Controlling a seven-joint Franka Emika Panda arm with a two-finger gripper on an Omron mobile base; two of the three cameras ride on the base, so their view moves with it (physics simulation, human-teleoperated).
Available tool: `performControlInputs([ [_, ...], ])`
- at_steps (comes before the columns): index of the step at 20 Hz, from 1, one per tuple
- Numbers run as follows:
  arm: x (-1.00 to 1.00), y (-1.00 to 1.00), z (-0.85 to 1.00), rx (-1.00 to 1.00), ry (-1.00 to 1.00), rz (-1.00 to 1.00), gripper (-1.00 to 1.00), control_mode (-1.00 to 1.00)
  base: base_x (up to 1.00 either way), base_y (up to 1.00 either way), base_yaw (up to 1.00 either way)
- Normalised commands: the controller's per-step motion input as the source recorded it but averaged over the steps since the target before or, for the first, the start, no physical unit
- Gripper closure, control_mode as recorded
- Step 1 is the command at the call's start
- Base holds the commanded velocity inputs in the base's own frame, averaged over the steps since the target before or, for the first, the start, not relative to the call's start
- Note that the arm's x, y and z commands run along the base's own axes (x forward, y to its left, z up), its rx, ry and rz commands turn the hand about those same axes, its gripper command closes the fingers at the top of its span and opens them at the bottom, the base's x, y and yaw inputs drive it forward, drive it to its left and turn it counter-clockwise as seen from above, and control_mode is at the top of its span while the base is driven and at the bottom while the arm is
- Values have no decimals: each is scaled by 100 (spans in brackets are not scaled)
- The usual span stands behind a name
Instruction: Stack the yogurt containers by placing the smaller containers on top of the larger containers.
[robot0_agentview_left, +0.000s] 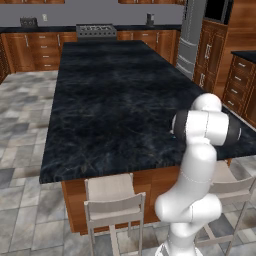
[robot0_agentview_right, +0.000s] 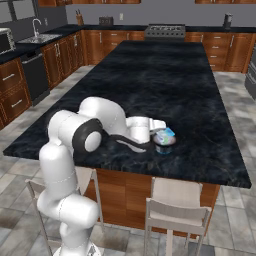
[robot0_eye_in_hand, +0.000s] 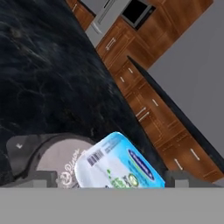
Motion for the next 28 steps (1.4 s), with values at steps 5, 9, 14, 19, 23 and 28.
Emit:
performControlInputs([
  [5,-25,20,27,-1,0,-1,-100,-100,0,0,0],
  [9,-21,15,38,-2,0,-2,-100,-100,0,0,0],
  [14,-14,10,48,4,3,-2,-100,-100,0,0,0],
  [19,-15,19,44,7,6,0,-100,-100,0,0,0],
  [23,-17,29,43,7,6,0,-100,-100,0,0,0],
  [28,-18,34,34,8,5,0,-100,-100,0,0,0],
])
